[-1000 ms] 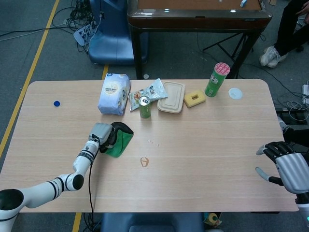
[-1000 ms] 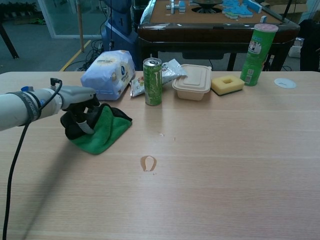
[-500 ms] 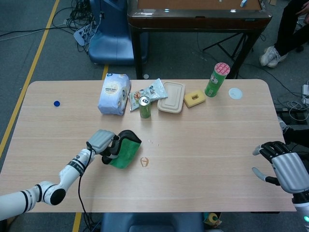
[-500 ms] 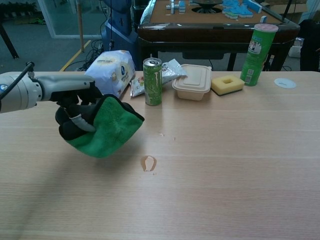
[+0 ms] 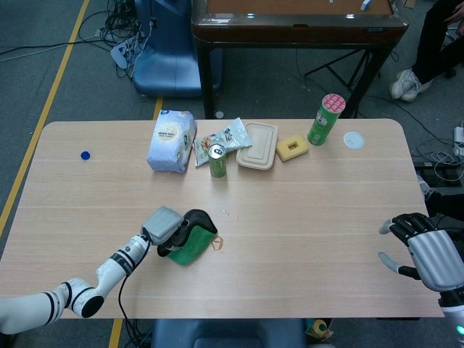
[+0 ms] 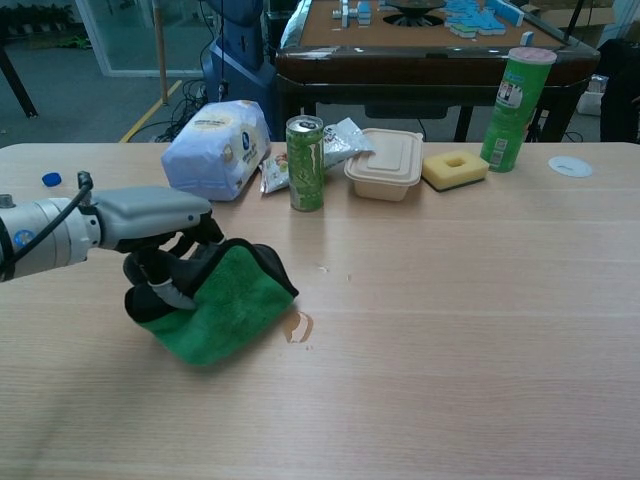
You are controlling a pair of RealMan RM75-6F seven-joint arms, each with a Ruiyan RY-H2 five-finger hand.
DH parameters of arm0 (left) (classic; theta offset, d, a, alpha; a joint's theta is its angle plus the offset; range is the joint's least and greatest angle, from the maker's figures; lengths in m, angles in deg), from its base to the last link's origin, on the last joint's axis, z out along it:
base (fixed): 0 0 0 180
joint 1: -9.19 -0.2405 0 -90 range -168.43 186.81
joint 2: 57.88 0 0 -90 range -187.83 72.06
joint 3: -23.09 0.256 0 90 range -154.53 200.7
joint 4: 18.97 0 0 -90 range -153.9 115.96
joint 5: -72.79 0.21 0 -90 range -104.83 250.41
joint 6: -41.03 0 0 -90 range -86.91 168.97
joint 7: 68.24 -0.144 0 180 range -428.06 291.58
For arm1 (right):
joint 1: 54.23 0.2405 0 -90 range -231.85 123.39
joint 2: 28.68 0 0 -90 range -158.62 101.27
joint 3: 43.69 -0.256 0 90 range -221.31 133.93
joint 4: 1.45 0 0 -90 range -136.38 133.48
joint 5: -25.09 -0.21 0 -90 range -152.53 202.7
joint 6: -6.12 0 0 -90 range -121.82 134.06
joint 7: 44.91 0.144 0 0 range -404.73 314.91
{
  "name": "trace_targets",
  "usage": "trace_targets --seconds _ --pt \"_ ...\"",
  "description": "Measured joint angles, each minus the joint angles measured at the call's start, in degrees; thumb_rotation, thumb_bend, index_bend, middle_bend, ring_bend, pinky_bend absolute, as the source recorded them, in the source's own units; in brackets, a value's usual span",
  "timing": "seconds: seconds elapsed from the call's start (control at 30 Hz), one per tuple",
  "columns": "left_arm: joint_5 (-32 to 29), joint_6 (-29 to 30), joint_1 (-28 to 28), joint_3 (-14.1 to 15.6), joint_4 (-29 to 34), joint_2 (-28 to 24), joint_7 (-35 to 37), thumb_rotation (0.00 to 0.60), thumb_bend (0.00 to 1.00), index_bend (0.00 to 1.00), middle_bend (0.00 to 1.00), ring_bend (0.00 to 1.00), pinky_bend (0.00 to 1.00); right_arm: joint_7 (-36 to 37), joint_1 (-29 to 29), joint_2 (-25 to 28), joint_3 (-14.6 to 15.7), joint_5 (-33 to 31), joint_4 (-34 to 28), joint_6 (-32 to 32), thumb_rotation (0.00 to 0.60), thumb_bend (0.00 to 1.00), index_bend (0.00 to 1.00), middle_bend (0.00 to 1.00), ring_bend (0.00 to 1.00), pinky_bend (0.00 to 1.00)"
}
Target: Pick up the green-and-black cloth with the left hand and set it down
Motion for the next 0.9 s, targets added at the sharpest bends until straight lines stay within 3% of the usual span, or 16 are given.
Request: trace_targets --seconds 0.63,0.9 --pt "10.22 4.79 3.54 1.95 -15.46 9.10 -3.53 0.600 0.17 0.66 0.68 0.67 0.92 0.25 -0.47 0.36 0.07 -0.61 0.20 -0.20 0.600 0.30 0.43 0.39 0.28 0.25" --pt "11.73 6.23 3.74 2.72 -19.56 10.69 -0.64 0.600 0.17 0.66 0.68 0.67 0.92 0.27 -0.20 0.33 -0.04 -0.64 0.23 0.23 0.600 0.30 0.43 0.39 0.28 0.25"
